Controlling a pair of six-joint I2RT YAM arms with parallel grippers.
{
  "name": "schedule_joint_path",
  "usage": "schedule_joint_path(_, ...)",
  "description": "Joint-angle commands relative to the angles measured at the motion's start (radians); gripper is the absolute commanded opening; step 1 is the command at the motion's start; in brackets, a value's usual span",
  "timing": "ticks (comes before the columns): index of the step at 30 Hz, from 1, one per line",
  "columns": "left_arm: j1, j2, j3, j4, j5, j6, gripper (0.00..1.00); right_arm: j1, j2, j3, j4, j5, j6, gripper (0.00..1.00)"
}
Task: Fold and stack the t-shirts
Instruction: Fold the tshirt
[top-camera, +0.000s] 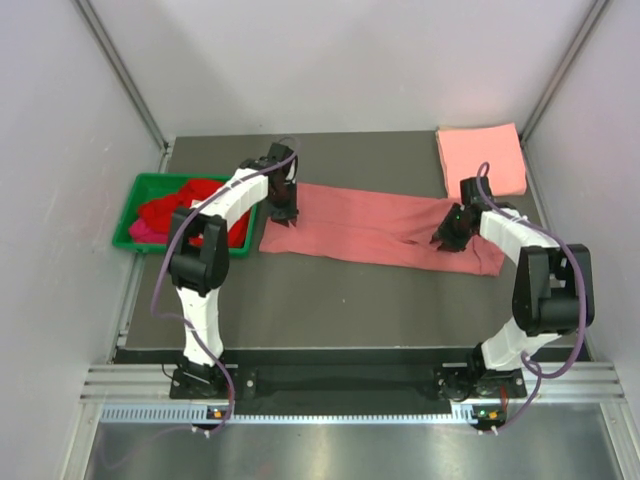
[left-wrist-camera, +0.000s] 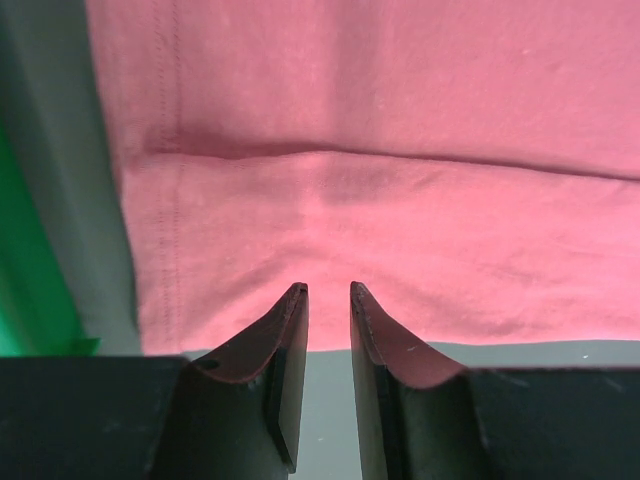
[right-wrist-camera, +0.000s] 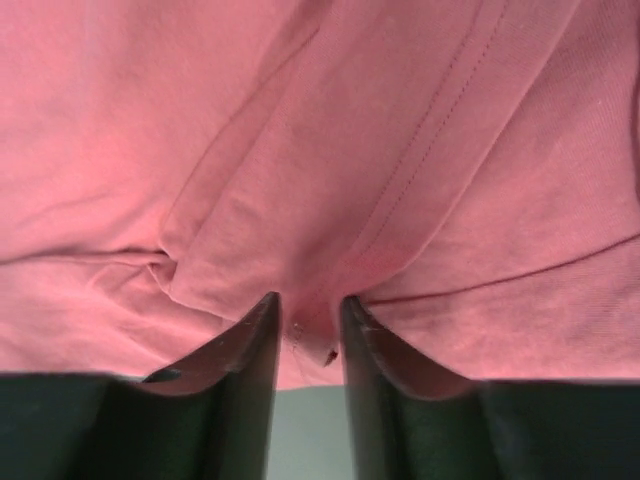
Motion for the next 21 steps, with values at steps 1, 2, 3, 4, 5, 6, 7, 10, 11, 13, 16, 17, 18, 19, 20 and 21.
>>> schedule_joint_path(1, -0.004, 0.017, -0.01, 0.028, 0.033, -0.016, 0.29, 0.018, 0.006, 0.0, 0.065, -0.006, 0.024, 0.29)
schedule_joint_path(2, -0.004, 0.019, -0.01, 0.03, 0.03, -0.016, 0.29, 0.02, 0.006, 0.003, 0.067, -0.005, 0.023, 0.23)
schedule_joint_path(3, -0.004, 0.019, -0.01, 0.028, 0.028, -0.017, 0.28, 0.022, 0.003, 0.012, 0.067, 0.0, 0.018, 0.17)
schedule_joint_path(4, -0.005, 0.019, -0.008, 0.03, 0.028, -0.017, 0.29, 0.028, 0.0, 0.02, 0.065, 0.012, 0.015, 0.12)
schedule_joint_path(5, -0.005, 0.019, -0.008, 0.03, 0.028, -0.017, 0.29, 0.032, -0.004, 0.029, 0.062, 0.021, 0.009, 0.06)
schedule_joint_path(6, -0.007, 0.014, -0.007, 0.028, 0.028, -0.017, 0.29, 0.037, -0.007, 0.054, 0.051, 0.032, -0.002, 0.04)
schedule_joint_path(7, -0.008, 0.012, -0.005, 0.028, 0.028, -0.017, 0.29, 0.049, -0.005, 0.067, 0.044, 0.066, -0.008, 0.02)
schedule_joint_path(10, -0.01, 0.006, -0.001, 0.028, 0.033, -0.019, 0.29, 0.068, 0.009, 0.126, 0.033, 0.089, -0.043, 0.0)
schedule_joint_path(11, -0.01, 0.006, -0.001, 0.028, 0.037, -0.019, 0.29, 0.072, 0.016, 0.144, 0.03, 0.112, -0.052, 0.0)
schedule_joint_path(13, -0.011, 0.011, 0.001, 0.03, 0.037, -0.019, 0.29, 0.087, 0.048, 0.19, 0.027, 0.12, -0.077, 0.0)
schedule_joint_path(16, -0.011, 0.038, 0.004, 0.008, -0.024, -0.022, 0.29, 0.11, 0.091, 0.233, 0.031, 0.129, -0.095, 0.0)
schedule_joint_path(17, -0.011, 0.045, 0.004, -0.005, -0.027, -0.025, 0.29, 0.115, 0.096, 0.239, 0.034, 0.127, -0.1, 0.0)
schedule_joint_path(18, -0.011, 0.058, 0.001, -0.01, -0.065, -0.028, 0.29, 0.12, 0.111, 0.244, 0.04, 0.127, -0.111, 0.0)
schedule_joint_path(19, -0.011, 0.063, -0.002, -0.012, -0.078, -0.033, 0.29, 0.129, 0.121, 0.253, 0.048, 0.124, -0.12, 0.0)
schedule_joint_path(20, -0.011, 0.068, -0.005, -0.013, -0.085, -0.033, 0.29, 0.135, 0.128, 0.258, 0.053, 0.124, -0.131, 0.0)
schedule_joint_path(21, -0.011, 0.069, -0.016, -0.009, -0.087, -0.033, 0.29, 0.14, 0.151, 0.275, 0.054, 0.121, -0.149, 0.01)
